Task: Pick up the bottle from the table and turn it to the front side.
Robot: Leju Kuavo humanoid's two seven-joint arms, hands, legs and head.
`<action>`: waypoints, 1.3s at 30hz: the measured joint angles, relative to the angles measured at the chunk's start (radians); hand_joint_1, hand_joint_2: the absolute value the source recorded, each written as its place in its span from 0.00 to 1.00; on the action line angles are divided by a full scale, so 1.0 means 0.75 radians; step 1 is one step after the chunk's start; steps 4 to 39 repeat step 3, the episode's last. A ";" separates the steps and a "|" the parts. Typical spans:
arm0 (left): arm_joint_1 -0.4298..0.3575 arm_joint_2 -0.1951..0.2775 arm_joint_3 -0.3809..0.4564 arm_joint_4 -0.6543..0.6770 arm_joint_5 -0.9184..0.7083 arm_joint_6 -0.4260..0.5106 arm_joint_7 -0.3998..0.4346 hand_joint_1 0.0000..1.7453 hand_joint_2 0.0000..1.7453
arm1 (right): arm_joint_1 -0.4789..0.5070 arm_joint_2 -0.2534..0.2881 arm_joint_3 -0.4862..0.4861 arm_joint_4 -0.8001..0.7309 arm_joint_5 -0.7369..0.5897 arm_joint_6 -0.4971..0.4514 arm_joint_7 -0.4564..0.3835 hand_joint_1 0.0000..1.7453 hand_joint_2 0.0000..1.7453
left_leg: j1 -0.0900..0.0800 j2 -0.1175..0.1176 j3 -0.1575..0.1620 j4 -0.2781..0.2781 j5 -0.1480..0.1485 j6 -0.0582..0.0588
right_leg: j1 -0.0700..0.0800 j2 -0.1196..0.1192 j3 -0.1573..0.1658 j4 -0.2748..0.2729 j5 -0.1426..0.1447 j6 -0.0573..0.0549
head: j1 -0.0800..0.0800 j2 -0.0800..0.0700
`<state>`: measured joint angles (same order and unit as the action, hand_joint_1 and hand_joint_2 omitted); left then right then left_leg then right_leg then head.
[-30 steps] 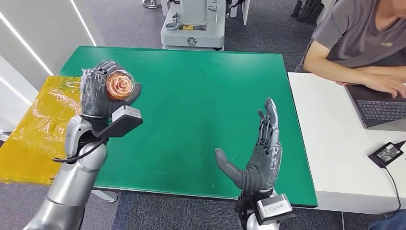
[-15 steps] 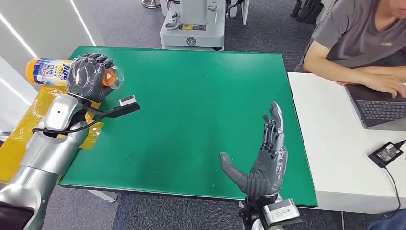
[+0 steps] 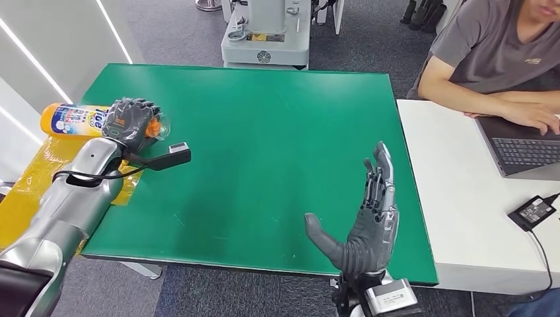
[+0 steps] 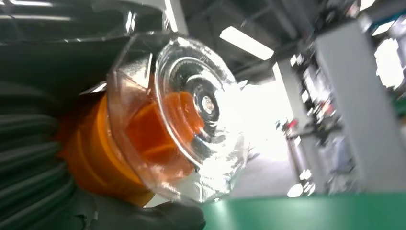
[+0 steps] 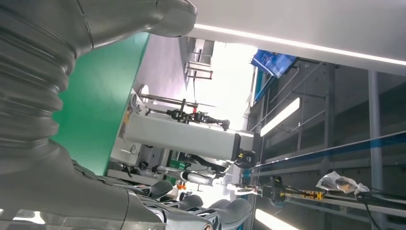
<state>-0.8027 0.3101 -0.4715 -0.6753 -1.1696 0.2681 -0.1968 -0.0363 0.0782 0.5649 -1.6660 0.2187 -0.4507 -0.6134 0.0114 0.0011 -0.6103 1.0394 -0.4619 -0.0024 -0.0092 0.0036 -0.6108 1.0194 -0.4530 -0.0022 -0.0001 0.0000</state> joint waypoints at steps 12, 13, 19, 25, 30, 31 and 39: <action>-0.019 -0.009 -0.008 0.094 -0.021 -0.036 -0.013 1.00 1.00 | 0.005 0.001 -0.001 -0.009 0.007 0.012 0.005 0.00 1.00 | 0.000 0.000 0.000 0.000 0.000 0.000 | 0.000 0.000 0.000 0.000 0.000 0.000 | 0.000 0.000; -0.019 -0.009 -0.008 0.094 -0.021 -0.036 -0.013 1.00 1.00 | 0.005 0.001 -0.001 -0.009 0.007 0.012 0.005 0.00 1.00 | 0.000 0.000 0.000 0.000 0.000 0.000 | 0.000 0.000 0.000 0.000 0.000 0.000 | 0.000 0.000; -0.019 -0.009 -0.008 0.094 -0.021 -0.036 -0.013 1.00 1.00 | 0.005 0.001 -0.001 -0.009 0.007 0.012 0.005 0.00 1.00 | 0.000 0.000 0.000 0.000 0.000 0.000 | 0.000 0.000 0.000 0.000 0.000 0.000 | 0.000 0.000; -0.019 -0.009 -0.008 0.094 -0.021 -0.036 -0.013 1.00 1.00 | 0.005 0.001 -0.001 -0.009 0.007 0.012 0.005 0.00 1.00 | 0.000 0.000 0.000 0.000 0.000 0.000 | 0.000 0.000 0.000 0.000 0.000 0.000 | 0.000 0.000; -0.019 -0.009 -0.008 0.094 -0.021 -0.036 -0.013 1.00 1.00 | 0.005 0.001 -0.001 -0.009 0.007 0.012 0.005 0.00 1.00 | 0.000 0.000 0.000 0.000 0.000 0.000 | 0.000 0.000 0.000 0.000 0.000 0.000 | 0.000 0.000; -0.019 -0.009 -0.008 0.094 -0.021 -0.036 -0.013 1.00 1.00 | 0.005 0.001 -0.001 -0.009 0.007 0.012 0.005 0.00 1.00 | 0.000 0.000 0.000 0.000 0.000 0.000 | 0.000 0.000 0.000 0.000 0.000 0.000 | 0.000 0.000; -0.019 -0.009 -0.008 0.094 -0.021 -0.036 -0.013 1.00 1.00 | 0.005 0.001 -0.001 -0.009 0.007 0.012 0.005 0.00 1.00 | 0.000 0.000 0.000 0.000 0.000 0.000 | 0.000 0.000 0.000 0.000 0.000 0.000 | 0.000 0.000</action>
